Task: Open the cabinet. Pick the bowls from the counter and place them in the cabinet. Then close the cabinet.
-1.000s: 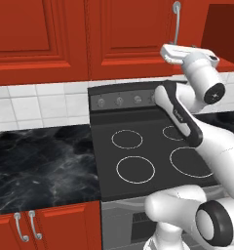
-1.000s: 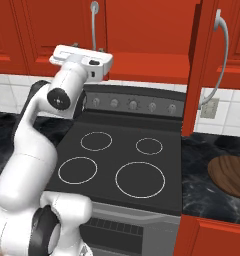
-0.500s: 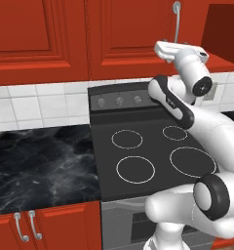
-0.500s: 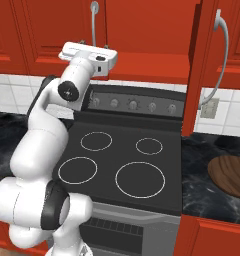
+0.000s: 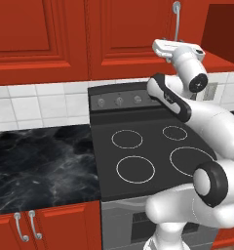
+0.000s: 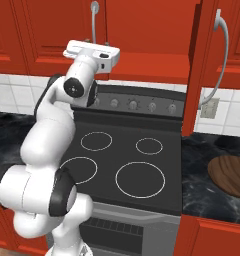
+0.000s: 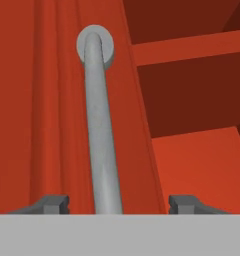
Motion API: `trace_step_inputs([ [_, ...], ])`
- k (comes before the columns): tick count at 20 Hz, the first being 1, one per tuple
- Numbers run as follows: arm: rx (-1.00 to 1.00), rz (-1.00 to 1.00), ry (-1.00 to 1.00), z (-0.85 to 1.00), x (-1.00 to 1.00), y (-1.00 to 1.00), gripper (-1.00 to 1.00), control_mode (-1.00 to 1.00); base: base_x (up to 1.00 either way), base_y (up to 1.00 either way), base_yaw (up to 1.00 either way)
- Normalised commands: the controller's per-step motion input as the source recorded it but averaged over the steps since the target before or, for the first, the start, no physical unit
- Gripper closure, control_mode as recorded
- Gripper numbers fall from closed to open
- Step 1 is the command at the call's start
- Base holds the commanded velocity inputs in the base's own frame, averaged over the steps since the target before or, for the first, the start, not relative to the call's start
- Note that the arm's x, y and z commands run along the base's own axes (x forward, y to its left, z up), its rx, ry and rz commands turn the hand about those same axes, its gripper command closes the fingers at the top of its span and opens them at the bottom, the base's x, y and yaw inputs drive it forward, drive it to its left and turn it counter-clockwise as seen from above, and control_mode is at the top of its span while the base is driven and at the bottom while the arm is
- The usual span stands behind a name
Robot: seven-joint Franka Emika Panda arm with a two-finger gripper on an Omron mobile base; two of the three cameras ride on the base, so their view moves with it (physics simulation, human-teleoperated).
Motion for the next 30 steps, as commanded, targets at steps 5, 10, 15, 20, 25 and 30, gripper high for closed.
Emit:
trace_step_inputs([
  [5, 0.0, 0.0, 0.0, -0.01, 0.43, -0.01, 1.0, -1.0, 0.0, 0.0, 0.0],
  [10, 0.0, 0.0, 0.02, -0.02, 0.54, -0.03, 1.0, -1.0, 0.0, 0.0, 0.0],
  [15, -0.15, -0.09, -0.05, -0.16, 0.04, 0.51, 1.0, -1.0, 0.0, 0.0, 0.0],
  [20, -0.06, -0.17, -0.09, -0.33, 0.35, 0.66, 1.0, -1.0, 0.0, 0.0, 0.0],
  [25, 0.02, 0.03, 0.1, -0.11, 1.0, -0.27, 1.0, -1.0, 0.0, 0.0, 0.0],
  [30, 0.12, 0.24, 0.37, -0.01, 1.0, -0.66, 1.0, -1.0, 0.0, 0.0, 0.0],
])
